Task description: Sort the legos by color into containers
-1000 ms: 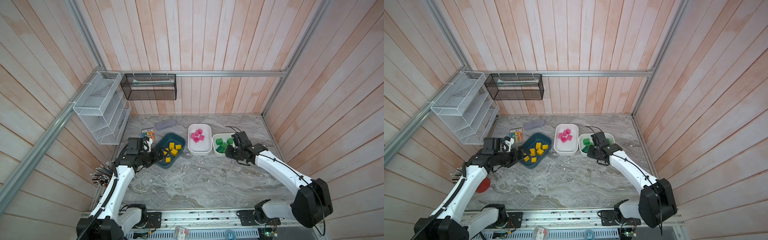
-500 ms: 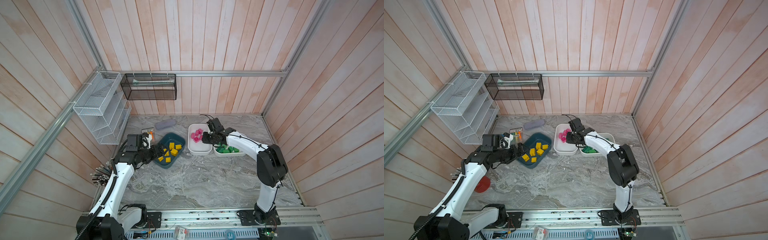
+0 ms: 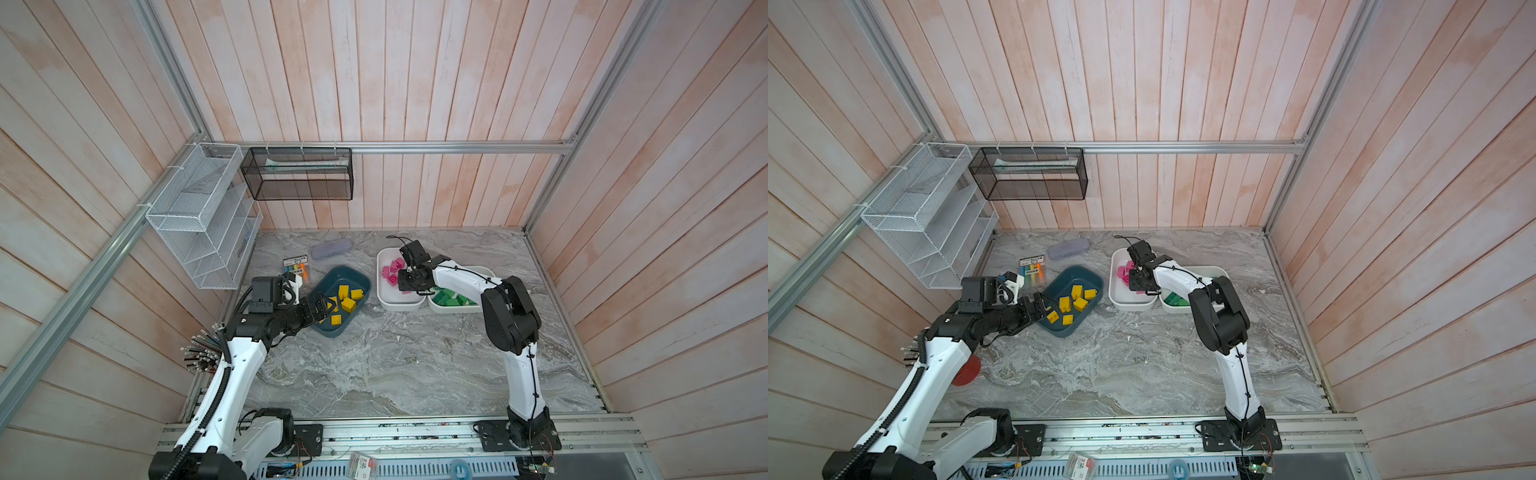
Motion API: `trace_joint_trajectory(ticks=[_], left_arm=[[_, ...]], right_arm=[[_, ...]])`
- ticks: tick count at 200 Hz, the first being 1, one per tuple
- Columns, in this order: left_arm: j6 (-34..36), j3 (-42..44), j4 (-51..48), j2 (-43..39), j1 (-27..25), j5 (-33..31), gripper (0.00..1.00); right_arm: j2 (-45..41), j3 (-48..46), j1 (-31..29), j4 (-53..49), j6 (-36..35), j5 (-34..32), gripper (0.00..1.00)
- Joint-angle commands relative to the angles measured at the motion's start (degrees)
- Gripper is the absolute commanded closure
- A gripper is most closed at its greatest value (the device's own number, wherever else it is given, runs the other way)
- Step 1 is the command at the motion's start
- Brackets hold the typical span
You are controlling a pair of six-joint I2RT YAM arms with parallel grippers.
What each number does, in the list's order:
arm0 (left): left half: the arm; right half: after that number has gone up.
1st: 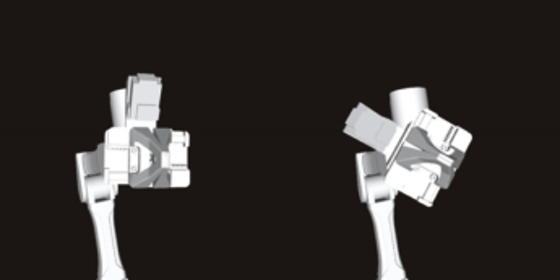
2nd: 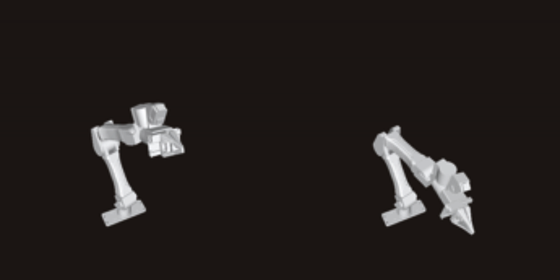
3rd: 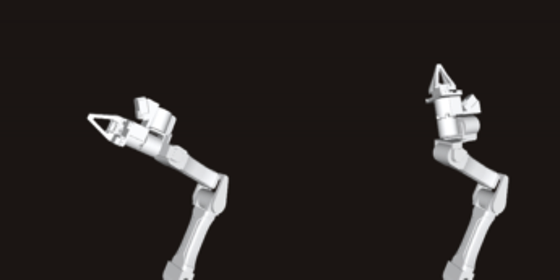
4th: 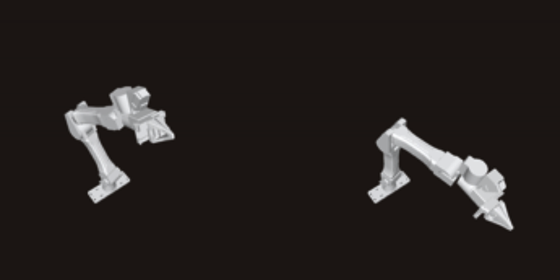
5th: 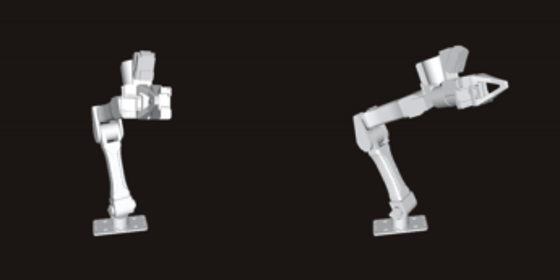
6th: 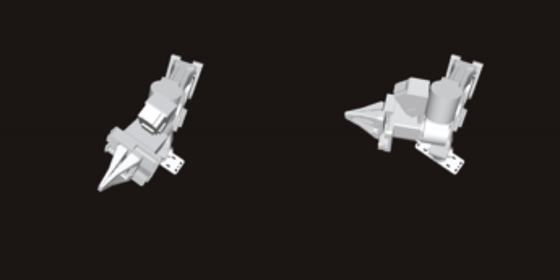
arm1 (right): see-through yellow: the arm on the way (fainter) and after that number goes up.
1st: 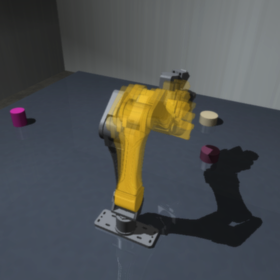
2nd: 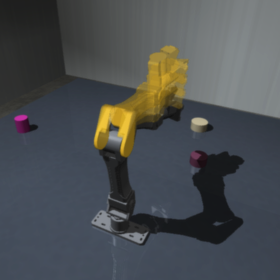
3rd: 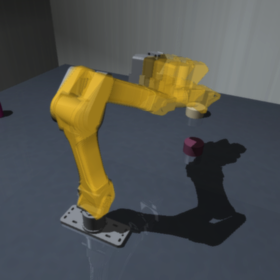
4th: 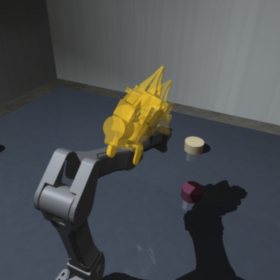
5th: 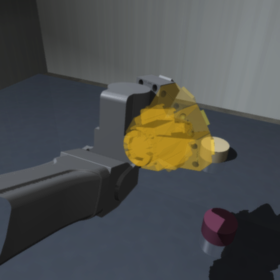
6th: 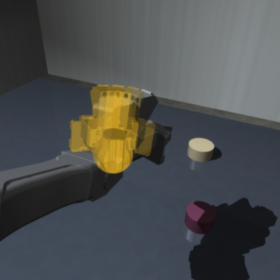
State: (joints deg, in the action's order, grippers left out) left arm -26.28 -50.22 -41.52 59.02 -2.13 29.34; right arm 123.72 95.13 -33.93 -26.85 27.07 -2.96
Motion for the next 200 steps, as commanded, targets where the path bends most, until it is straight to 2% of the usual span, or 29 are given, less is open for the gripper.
trace_joint_trajectory(ticks=[1,19,51,77,92,108,118,139,154,171,183,200], left_arm=[[-1.04,0.60,1.82,-0.62,0.40,0.10,0.00],[-1.31,0.23,2.14,-0.25,0.37,-0.31,0.00],[-0.60,-0.77,2.64,1.01,0.37,-3.48,0.00],[1.59,-1.62,4.66,1.85,0.70,-11.34,0.00],[4.99,-1.56,7.06,2.83,0.90,-18.89,0.00],[9.04,-0.49,11.03,4.39,1.48,-26.54,0.00],[10.32,1.01,15.28,5.03,2.79,-28.80,0.00],[14.54,6.14,28.07,5.68,5.73,-29.21,0.00],[16.74,9.57,36.79,6.73,7.72,-27.21,0.00],[19.09,12.68,44.68,9.40,9.33,-24.70,0.00],[20.81,14.22,49.59,12.55,10.57,-20.96,0.00],[21.53,13.91,53.11,17.70,11.32,-19.02,0.00]], right_arm=[[-0.68,1.37,0.04,-0.53,-2.59,-0.77,0.40],[-5.24,-1.29,1.01,0.96,-3.64,0.03,0.37],[-19.03,-9.91,4.56,4.83,-5.80,6.79,0.32],[-32.92,-21.56,8.67,12.31,-7.40,8.17,0.26],[-40.21,-28.83,12.15,17.39,-9.88,7.91,0.20],[-45.44,-34.47,17.29,20.90,-10.89,8.43,0.17],[-47.93,-37.65,20.69,22.95,-11.42,8.71,0.17],[-51.36,-44.95,26.37,28.25,-14.94,6.32,0.14],[-53.11,-51.32,29.42,34.72,-17.64,4.06,0.13],[-54.33,-58.66,30.93,43.47,-20.20,0.12,0.07],[-54.45,-63.09,32.26,50.02,-21.67,-0.52,0.06],[-53.67,-68.99,33.32,59.78,-23.38,-2.38,0.02]])
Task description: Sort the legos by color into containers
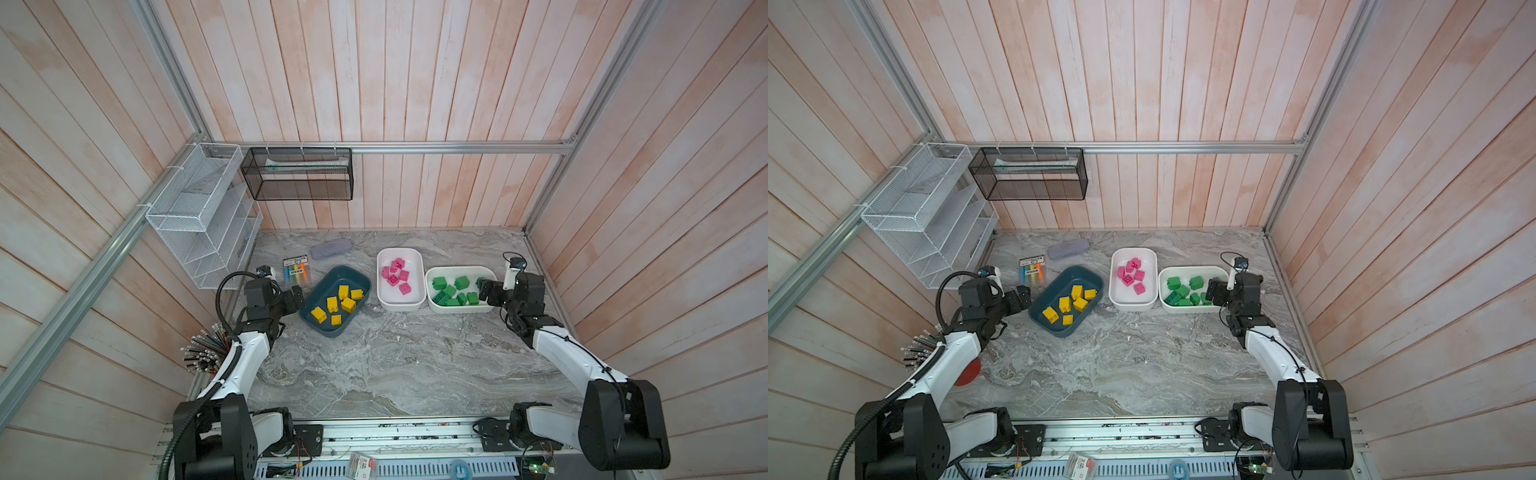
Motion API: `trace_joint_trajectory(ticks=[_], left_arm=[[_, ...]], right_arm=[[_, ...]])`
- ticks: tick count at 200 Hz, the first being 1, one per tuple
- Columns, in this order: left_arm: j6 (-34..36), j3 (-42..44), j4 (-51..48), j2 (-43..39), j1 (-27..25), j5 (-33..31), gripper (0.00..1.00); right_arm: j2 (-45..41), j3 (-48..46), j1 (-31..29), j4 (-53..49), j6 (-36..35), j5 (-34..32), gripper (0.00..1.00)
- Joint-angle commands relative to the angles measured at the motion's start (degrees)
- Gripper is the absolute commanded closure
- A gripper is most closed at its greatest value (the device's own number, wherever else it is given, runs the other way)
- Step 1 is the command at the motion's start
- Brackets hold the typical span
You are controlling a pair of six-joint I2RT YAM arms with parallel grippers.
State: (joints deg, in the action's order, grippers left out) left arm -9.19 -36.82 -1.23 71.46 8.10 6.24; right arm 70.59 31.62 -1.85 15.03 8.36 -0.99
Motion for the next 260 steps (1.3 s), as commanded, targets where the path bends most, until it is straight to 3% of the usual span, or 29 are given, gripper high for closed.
trace_joint_trajectory(ticks=[1,21,54,75,101,118,134,171,205,260], left_arm=[[4.40,0.43,12.96,5.53,1.11,4.02,0.00],[6.36,1.25,18.70,9.58,1.13,4.18,0.00],[7.25,7.57,34.72,12.70,1.13,8.78,0.00],[7.44,7.94,38.31,14.28,1.05,9.75,0.00],[6.36,8.54,42.24,15.37,1.04,13.09,0.00],[7.17,10.93,48.73,16.96,-0.78,10.67,0.00],[8.38,10.28,46.50,16.37,-2.62,7.59,0.00],[9.69,15.69,54.77,15.06,-5.93,0.30,0.00],[9.35,20.69,66.66,17.52,-6.09,-0.66,0.00],[9.34,20.11,64.13,16.87,-6.08,-0.53,0.00]], right_arm=[[-0.40,-5.76,1.28,18.71,-4.71,-4.45,0.02],[3.52,-10.89,1.90,30.51,-5.07,-6.16,0.02],[11.72,-12.81,2.42,41.87,-5.25,-7.37,0.02],[13.93,-12.02,2.81,42.52,-7.12,-3.47,0.02],[15.91,-17.37,2.90,52.97,-7.90,-1.24,0.02],[17.52,-19.23,2.85,59.01,-8.09,-0.41,0.02],[16.94,-18.86,2.89,56.84,-8.35,-0.19,0.02],[16.44,-17.80,2.89,54.22,-7.74,-1.20,0.02],[16.33,-17.90,2.85,54.35,-7.87,-1.24,0.02],[16.55,-17.58,2.87,54.03,-7.62,-1.47,0.02]])
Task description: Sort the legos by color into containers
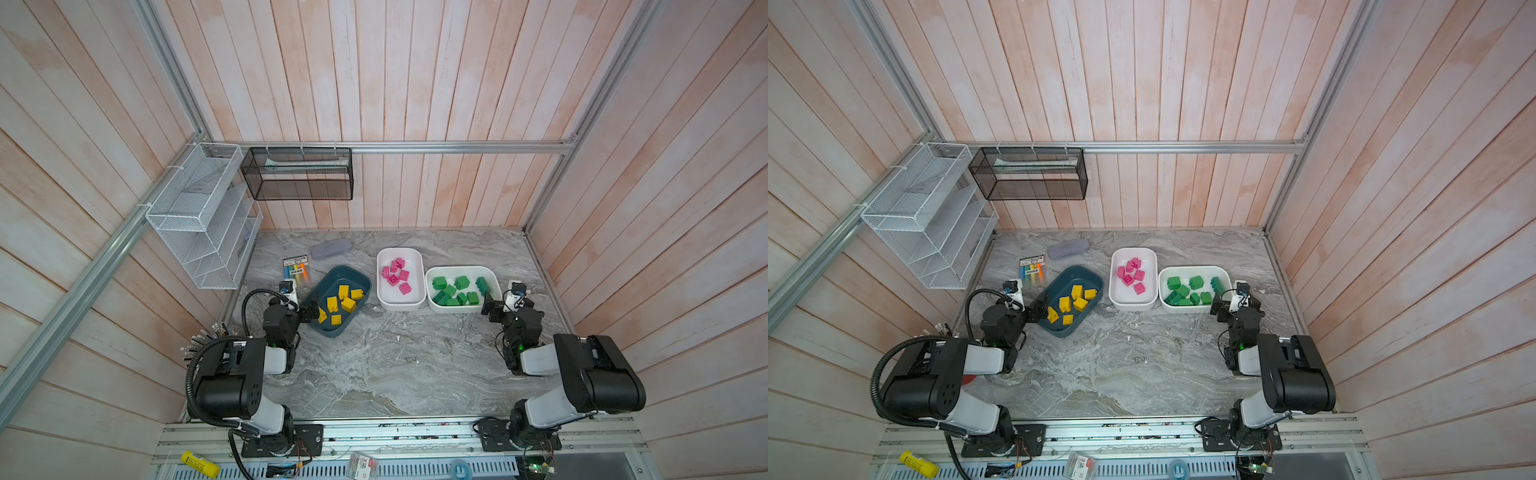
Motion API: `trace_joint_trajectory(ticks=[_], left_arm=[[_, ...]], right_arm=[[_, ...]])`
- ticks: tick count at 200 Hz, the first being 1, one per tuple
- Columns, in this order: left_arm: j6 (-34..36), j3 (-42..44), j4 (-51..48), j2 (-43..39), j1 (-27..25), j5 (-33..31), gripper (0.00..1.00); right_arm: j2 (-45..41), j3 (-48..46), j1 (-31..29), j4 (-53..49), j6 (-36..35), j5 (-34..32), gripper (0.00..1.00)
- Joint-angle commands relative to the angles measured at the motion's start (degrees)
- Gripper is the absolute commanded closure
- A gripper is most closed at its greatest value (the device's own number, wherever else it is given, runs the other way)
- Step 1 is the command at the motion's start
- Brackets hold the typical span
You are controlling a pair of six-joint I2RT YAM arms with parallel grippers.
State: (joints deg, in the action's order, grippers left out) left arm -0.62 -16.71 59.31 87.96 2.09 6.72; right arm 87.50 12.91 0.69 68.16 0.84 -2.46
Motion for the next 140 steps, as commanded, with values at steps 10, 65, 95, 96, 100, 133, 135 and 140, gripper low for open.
trace_joint_trajectory(ticks=[10,65,95,96,100,133,135,140], left_arm=[[0.74,0.00,3.51,0.33,0.03,-1.01,0.00],[1.53,0.42,4.31,-0.22,-0.07,0.26,0.00],[1.72,0.57,2.18,-3.03,-0.07,0.85,0.00],[1.70,0.60,2.15,-3.13,-0.07,0.89,0.00],[1.63,0.75,1.97,-3.52,-0.07,1.00,0.00],[1.77,0.98,-0.29,-6.37,-0.09,1.95,0.00],[1.83,0.96,-0.50,-6.48,-0.07,2.02,0.00],[1.92,0.97,-0.86,-6.69,-0.11,2.44,0.00]], right_arm=[[-0.23,1.33,0.44,0.81,0.03,-0.16,0.02],[-0.49,1.24,0.54,0.61,-0.02,-0.08,0.02],[-0.77,0.91,0.45,0.68,-0.19,0.24,0.02],[-0.76,0.95,0.41,0.67,-0.21,0.25,0.02],[-0.76,1.04,0.45,0.65,-0.19,0.24,0.02],[-1.24,0.02,0.53,2.04,-0.50,1.43,0.02],[-1.27,-0.07,0.52,2.06,-0.54,1.52,0.02],[-1.29,-0.15,0.52,2.15,-0.56,1.50,0.02]])
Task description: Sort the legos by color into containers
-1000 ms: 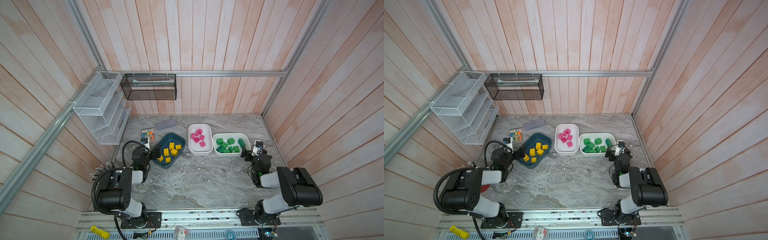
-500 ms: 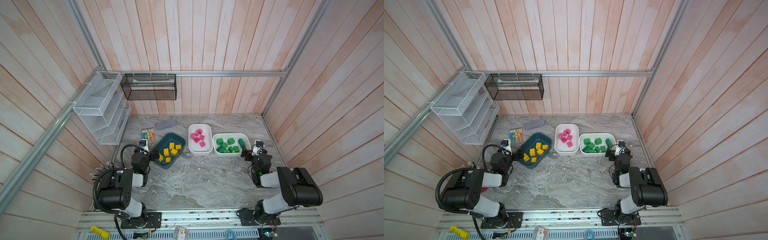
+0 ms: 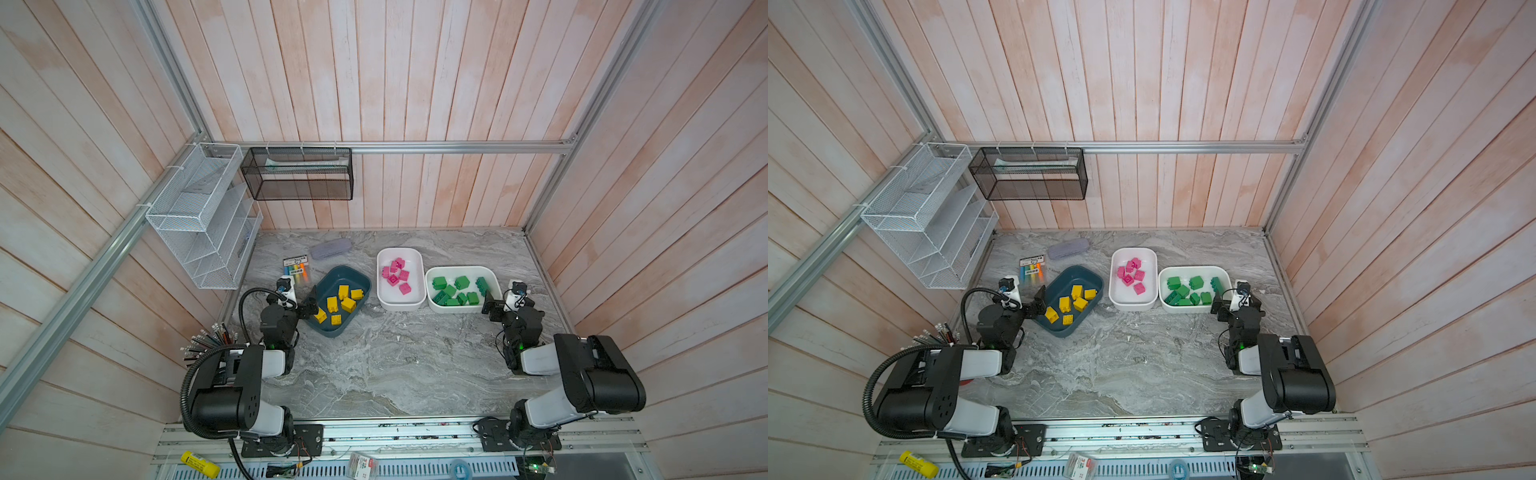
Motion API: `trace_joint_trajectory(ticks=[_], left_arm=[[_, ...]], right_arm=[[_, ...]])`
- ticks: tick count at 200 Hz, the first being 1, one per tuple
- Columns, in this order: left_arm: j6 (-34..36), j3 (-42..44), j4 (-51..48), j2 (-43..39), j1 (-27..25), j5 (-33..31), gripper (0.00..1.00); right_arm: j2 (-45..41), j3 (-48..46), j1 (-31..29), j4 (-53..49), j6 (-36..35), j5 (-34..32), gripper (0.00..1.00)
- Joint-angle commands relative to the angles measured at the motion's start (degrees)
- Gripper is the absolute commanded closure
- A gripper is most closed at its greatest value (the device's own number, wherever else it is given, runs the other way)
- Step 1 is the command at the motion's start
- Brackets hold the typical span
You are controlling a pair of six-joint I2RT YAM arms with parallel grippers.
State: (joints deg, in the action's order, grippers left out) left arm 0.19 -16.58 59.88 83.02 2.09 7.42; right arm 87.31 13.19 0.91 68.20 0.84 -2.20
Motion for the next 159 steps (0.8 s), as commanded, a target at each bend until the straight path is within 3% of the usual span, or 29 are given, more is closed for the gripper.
trace_joint_trajectory(ticks=[1,52,159], left_arm=[[1.08,0.84,-1.47,-1.74,-0.09,1.73,0.00],[0.93,0.59,5.56,5.60,-0.07,0.69,0.00],[0.52,0.49,4.02,5.00,-0.07,-0.47,0.00]], right_arm=[[-1.09,-0.44,0.22,2.15,-0.52,1.24,0.02],[-0.21,0.94,0.47,0.63,0.77,-1.40,0.02],[-0.12,1.14,0.50,0.42,0.79,-1.26,0.02]])
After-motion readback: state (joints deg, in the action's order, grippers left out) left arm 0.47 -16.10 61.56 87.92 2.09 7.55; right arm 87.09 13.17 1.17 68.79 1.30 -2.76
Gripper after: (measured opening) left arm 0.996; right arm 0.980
